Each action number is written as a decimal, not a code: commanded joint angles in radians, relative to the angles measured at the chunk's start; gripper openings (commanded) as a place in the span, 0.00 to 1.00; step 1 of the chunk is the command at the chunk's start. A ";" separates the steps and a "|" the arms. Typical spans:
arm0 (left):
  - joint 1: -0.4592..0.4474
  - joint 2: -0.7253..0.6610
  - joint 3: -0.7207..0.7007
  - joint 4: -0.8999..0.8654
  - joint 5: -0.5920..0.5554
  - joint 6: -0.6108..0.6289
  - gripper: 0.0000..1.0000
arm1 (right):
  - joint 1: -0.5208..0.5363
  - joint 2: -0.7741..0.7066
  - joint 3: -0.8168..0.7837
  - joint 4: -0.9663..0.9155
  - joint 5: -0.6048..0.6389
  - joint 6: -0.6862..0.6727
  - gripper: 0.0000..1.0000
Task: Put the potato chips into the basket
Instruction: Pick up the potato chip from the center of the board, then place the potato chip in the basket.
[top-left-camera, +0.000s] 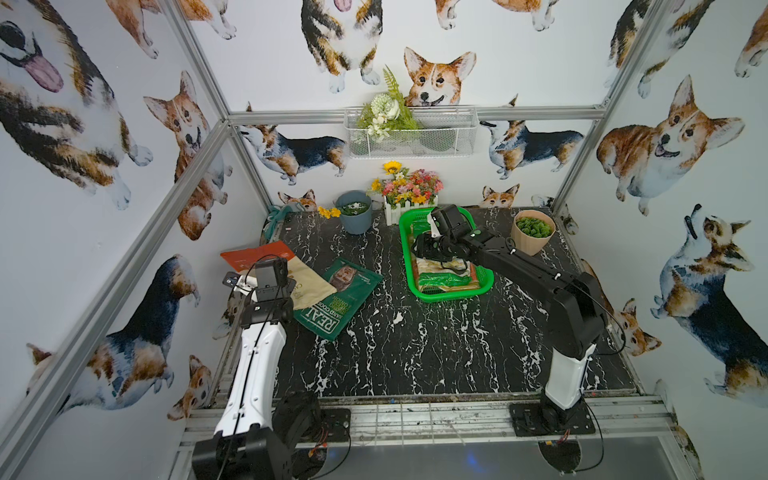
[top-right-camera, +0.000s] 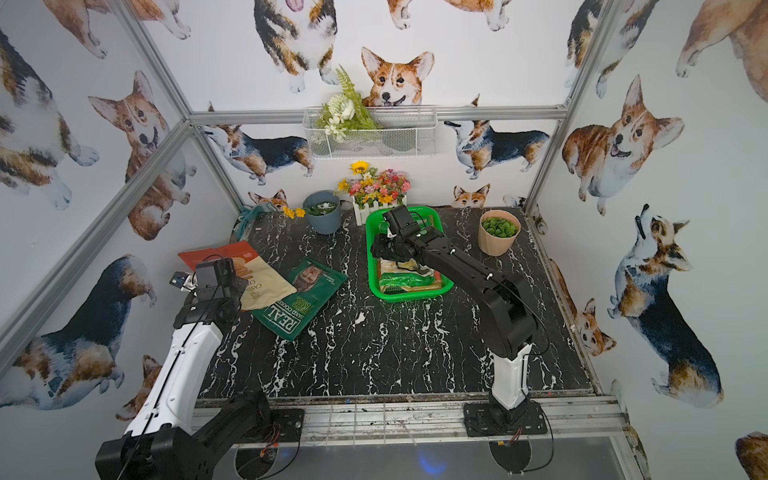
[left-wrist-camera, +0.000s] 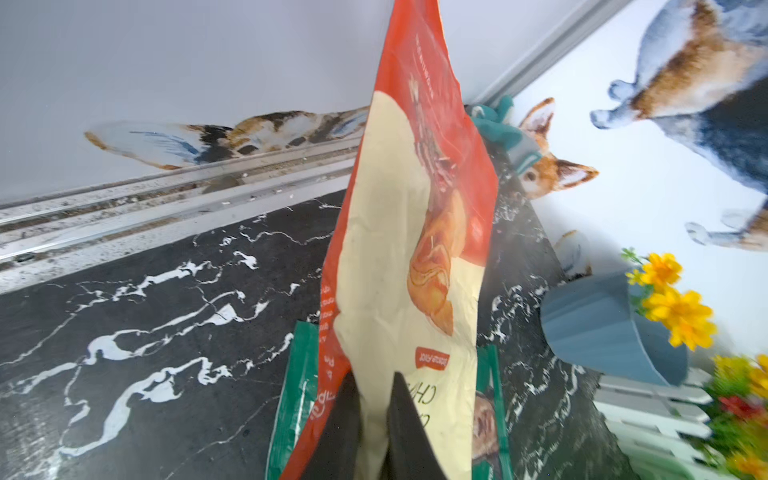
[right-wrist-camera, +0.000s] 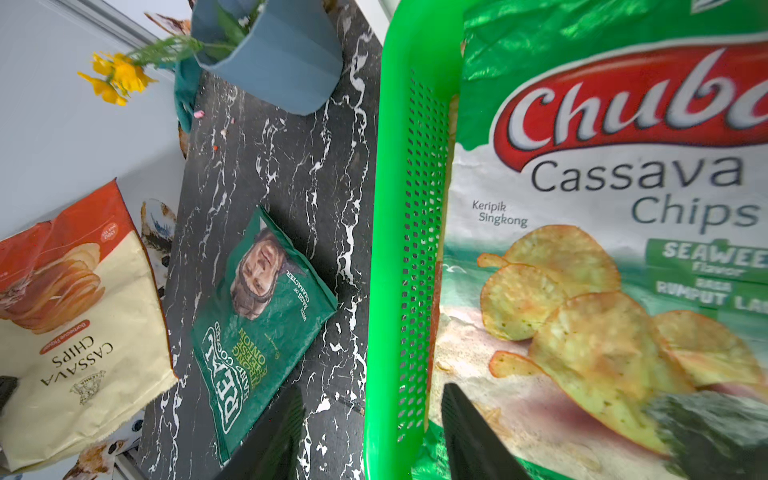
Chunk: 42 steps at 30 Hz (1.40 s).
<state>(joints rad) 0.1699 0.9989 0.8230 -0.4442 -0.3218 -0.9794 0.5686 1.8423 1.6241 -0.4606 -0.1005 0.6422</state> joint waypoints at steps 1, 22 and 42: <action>-0.045 -0.035 0.002 0.106 0.073 0.006 0.00 | -0.013 -0.051 -0.035 0.064 0.043 0.003 0.57; -0.720 0.325 0.308 0.478 0.051 0.091 0.00 | -0.242 -0.449 -0.444 0.321 0.062 0.100 0.56; -0.754 1.000 0.652 0.534 0.247 -0.220 0.00 | -0.391 -0.630 -0.559 0.247 0.035 0.045 0.57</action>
<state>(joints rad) -0.5793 1.9823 1.4712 0.0654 -0.1143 -1.1233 0.1806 1.2251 1.0729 -0.1986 -0.0624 0.7151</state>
